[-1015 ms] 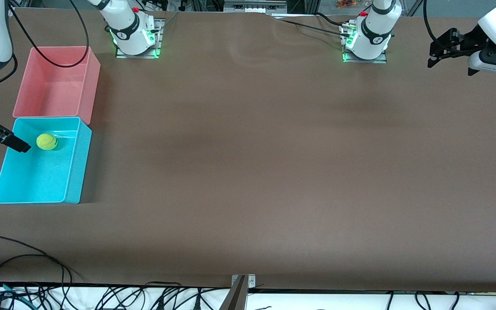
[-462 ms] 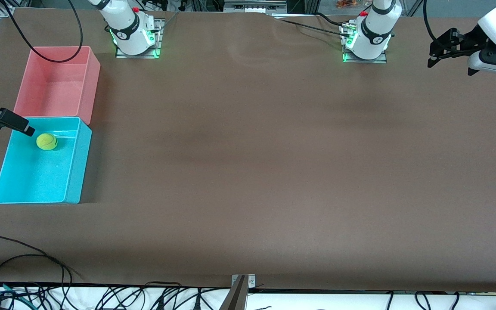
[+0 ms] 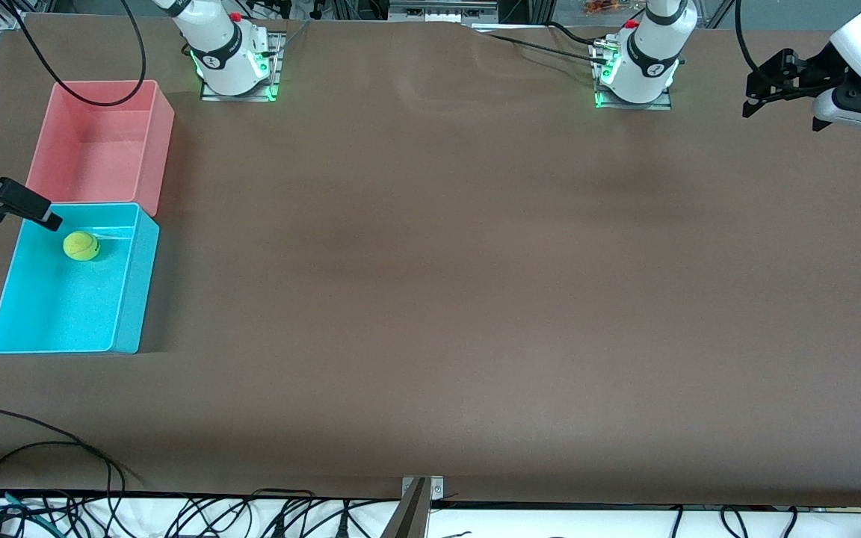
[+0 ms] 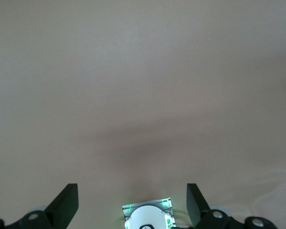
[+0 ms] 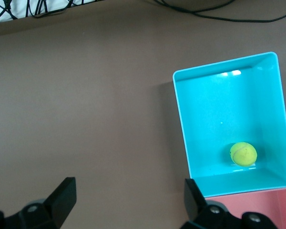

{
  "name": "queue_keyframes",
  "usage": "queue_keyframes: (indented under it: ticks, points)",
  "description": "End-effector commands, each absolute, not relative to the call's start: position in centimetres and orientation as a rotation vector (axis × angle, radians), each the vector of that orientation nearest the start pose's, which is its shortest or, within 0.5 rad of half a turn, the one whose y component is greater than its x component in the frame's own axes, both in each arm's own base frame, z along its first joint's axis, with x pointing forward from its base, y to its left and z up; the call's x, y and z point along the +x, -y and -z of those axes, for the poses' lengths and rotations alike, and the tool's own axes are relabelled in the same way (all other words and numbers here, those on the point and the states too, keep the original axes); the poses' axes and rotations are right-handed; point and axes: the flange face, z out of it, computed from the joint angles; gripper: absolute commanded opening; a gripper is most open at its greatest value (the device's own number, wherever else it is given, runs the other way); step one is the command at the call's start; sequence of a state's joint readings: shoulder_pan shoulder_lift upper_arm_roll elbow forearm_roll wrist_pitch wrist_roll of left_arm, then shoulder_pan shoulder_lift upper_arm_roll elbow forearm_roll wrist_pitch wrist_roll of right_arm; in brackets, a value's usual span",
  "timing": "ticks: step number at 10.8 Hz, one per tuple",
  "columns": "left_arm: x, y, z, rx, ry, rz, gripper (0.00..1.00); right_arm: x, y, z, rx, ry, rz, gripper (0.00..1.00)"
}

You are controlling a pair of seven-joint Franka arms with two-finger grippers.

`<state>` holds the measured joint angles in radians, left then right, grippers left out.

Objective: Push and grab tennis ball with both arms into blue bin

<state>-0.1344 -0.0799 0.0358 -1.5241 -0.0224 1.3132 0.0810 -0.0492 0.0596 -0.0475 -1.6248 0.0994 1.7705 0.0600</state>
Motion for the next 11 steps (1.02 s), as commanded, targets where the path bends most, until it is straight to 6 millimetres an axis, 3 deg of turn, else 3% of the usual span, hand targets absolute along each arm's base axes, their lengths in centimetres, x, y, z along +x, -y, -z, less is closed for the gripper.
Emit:
queue_keyframes:
  ticks: [1, 6, 11]
  points:
    - [49.76, 5.13, -67.26, -3.147, -0.272, -0.214, 1.00, 58.24, 5.12, -58.73, -3.053, -0.235, 0.119, 1.00]
    - [49.76, 5.13, -67.26, -3.147, -0.272, -0.214, 1.00, 57.91, 5.50, -58.23, -3.128, -0.229, 0.070, 1.00]
    - [49.77, 5.05, -67.26, -3.148, -0.270, -0.214, 1.00, 57.95, 4.63, -58.32, -3.129, -0.203, 0.072, 1.00]
